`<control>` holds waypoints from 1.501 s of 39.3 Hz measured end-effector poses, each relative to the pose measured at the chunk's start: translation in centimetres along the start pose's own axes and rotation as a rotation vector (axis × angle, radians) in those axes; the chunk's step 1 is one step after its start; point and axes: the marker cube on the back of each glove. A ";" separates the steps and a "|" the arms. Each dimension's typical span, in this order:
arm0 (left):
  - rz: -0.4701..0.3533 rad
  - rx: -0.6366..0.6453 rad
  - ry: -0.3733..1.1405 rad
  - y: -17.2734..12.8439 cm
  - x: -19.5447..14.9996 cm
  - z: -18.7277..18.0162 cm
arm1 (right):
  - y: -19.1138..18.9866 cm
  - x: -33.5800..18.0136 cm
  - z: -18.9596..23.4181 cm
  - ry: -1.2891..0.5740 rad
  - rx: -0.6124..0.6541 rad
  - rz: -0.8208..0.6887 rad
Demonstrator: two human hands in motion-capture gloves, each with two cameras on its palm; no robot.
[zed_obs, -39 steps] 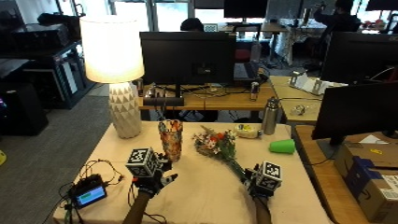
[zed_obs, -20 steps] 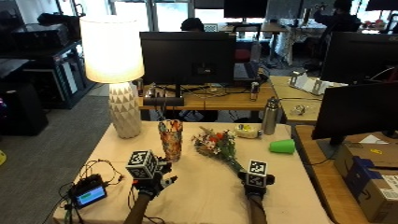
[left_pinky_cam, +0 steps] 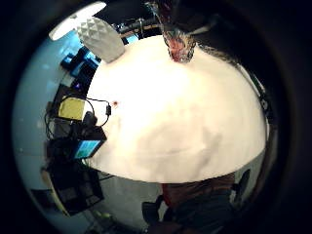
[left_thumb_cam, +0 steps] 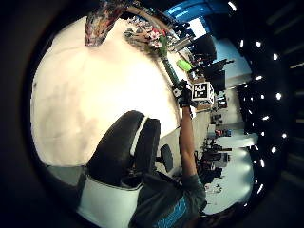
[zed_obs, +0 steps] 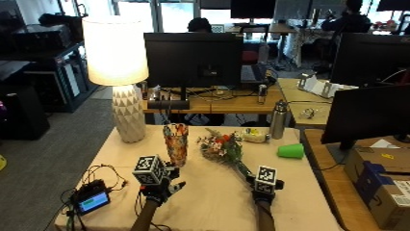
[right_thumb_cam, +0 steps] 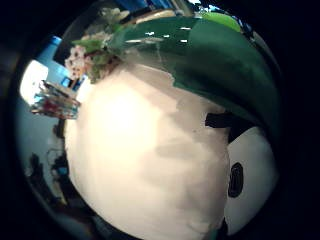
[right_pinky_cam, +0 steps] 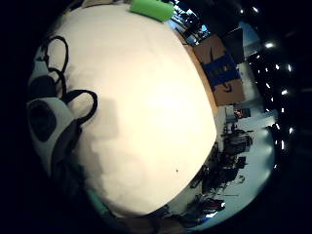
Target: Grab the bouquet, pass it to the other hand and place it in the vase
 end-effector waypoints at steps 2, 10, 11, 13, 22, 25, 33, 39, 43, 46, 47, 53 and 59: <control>0.001 -0.018 0.040 0.2 0.6 0.1 | 0.1 0.2 -0.4 -0.051 0.006 0.002; 0.039 0.045 0.107 0.4 3.9 -2.9 | 0.6 0.6 -3.7 -0.332 0.078 0.034; 0.049 0.056 0.118 0.4 4.4 -3.3 | 0.8 0.5 -4.5 -0.381 0.093 0.035; 0.071 0.084 0.150 0.4 5.3 -4.1 | 1.0 0.3 -5.9 -0.485 0.130 0.031; 0.156 0.219 0.465 -0.3 10.6 -8.8 | 2.3 -2.0 -13.8 -0.976 0.278 -0.070; 0.176 0.256 0.554 -0.9 12.1 -10.1 | 2.7 -3.0 -15.5 -1.079 0.299 -0.120; 0.290 0.319 0.800 -3.2 16.1 -12.2 | 2.7 -6.3 -17.1 -1.245 0.359 -0.273; 0.248 0.238 0.980 -4.9 18.7 -12.1 | 4.3 -9.6 -18.1 -1.381 0.313 -0.384; 0.264 0.224 1.014 -6.4 19.5 -11.8 | 5.5 -11.5 -19.0 -1.461 0.315 -0.491; 0.269 0.225 1.057 -6.9 19.9 -12.4 | 6.2 -12.6 -19.5 -1.501 0.318 -0.573; 0.261 0.220 1.073 -6.8 20.2 -12.7 | 6.3 -12.8 -19.3 -1.485 0.315 -0.579; 0.362 0.290 1.085 -7.4 20.5 -13.5 | 7.1 -14.3 -19.6 -1.475 0.268 -0.641; 0.233 0.181 1.248 -7.5 20.6 -13.0 | 7.8 -16.2 -19.7 -1.523 0.202 -0.688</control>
